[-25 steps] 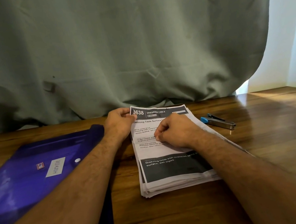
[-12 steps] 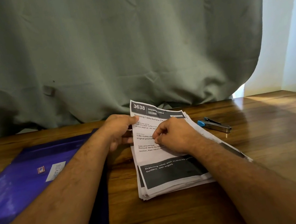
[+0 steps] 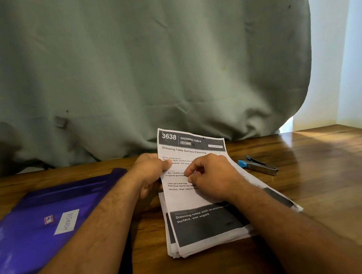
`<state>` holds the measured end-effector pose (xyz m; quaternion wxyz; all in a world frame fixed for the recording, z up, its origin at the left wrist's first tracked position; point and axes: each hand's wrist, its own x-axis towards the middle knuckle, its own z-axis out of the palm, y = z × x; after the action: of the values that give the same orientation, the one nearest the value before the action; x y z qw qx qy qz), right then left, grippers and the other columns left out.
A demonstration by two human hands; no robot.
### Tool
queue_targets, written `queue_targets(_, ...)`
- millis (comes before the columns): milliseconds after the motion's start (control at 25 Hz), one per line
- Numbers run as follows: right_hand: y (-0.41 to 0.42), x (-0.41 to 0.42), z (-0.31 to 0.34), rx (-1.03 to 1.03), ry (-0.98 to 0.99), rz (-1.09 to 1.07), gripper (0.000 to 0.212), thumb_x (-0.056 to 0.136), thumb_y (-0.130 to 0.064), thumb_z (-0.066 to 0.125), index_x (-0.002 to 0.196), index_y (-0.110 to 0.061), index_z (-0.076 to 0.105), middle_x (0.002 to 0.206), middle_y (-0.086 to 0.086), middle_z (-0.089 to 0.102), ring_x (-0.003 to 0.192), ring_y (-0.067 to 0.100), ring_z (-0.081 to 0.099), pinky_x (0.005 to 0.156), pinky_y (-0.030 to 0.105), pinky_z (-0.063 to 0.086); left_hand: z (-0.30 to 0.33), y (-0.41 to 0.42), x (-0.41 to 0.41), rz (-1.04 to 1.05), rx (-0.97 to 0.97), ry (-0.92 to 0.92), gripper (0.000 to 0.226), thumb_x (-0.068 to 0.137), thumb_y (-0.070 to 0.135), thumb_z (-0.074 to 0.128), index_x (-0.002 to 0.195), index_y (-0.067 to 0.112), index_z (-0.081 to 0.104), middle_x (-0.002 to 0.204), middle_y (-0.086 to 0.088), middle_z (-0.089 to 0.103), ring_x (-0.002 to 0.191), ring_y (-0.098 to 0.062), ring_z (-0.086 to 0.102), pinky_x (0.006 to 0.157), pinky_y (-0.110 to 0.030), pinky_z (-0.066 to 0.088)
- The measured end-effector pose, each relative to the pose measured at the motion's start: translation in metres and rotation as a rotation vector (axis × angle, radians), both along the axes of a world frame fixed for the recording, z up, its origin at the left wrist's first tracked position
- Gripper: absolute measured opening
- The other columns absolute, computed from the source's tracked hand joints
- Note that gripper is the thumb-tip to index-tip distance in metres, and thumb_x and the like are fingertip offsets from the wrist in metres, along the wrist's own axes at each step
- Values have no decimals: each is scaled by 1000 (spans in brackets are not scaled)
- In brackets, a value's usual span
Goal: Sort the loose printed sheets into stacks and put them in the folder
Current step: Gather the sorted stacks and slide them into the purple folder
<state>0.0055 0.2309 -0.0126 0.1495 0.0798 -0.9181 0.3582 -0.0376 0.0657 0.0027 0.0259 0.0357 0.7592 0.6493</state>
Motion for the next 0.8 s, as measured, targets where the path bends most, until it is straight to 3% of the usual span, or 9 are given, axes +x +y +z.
queue_targets(160,3,2,3,-30,107,-48,15,90,-23,64,81,-35,66,95,-12,65,80,2,59,60,12,43,3,-2,-4,20,54,49,18,102,7,54,110,10,70,104,-12,77,91,-29,75,83,-45,61)
queue_targets(320,14,5,13,-63,268,-136,17,88,-19,64,99,-29,72,91,-8,68,80,6,56,81,22,49,7,-6,-11,33,157,69,18,101,4,54,108,8,70,104,-11,77,88,-26,76,73,-38,61)
queue_targets(400,22,6,17,-49,315,-193,23,87,-18,65,106,-28,70,98,-4,67,92,12,56,91,26,47,10,-11,-11,33,210,67,19,101,4,54,109,8,70,101,-9,78,84,-23,76,67,-35,61)
queue_targets(560,39,5,21,-41,339,-403,46,85,-23,68,130,-28,56,130,4,48,120,25,42,102,34,36,15,-20,-10,25,275,56,22,102,6,52,118,7,68,107,-12,77,99,-30,74,86,-47,59)
queue_targets(640,48,3,22,-188,293,-396,58,84,-22,70,137,-25,48,131,3,51,113,19,53,95,25,44,17,-24,-9,28,282,67,24,102,6,52,120,6,67,109,-13,76,102,-32,73,95,-54,55)
queue_targets(720,51,2,24,-369,211,-339,60,84,-21,71,138,-22,46,108,-4,65,83,0,59,66,5,45,19,-28,-8,33,305,69,24,102,5,52,122,6,66,109,-14,76,101,-33,73,95,-54,55)
queue_targets(760,51,2,25,-422,184,-325,58,84,-21,72,137,-21,48,94,-10,66,74,-5,57,58,4,43,20,-30,-8,35,317,65,25,102,5,52,122,5,66,109,-14,76,101,-33,73,91,-52,57)
queue_targets(800,51,1,26,-462,163,-313,56,84,-20,72,136,-20,51,89,-11,67,75,-1,61,62,9,46,20,-33,-7,36,325,58,25,102,4,51,122,5,66,109,-14,76,100,-33,73,87,-50,58)
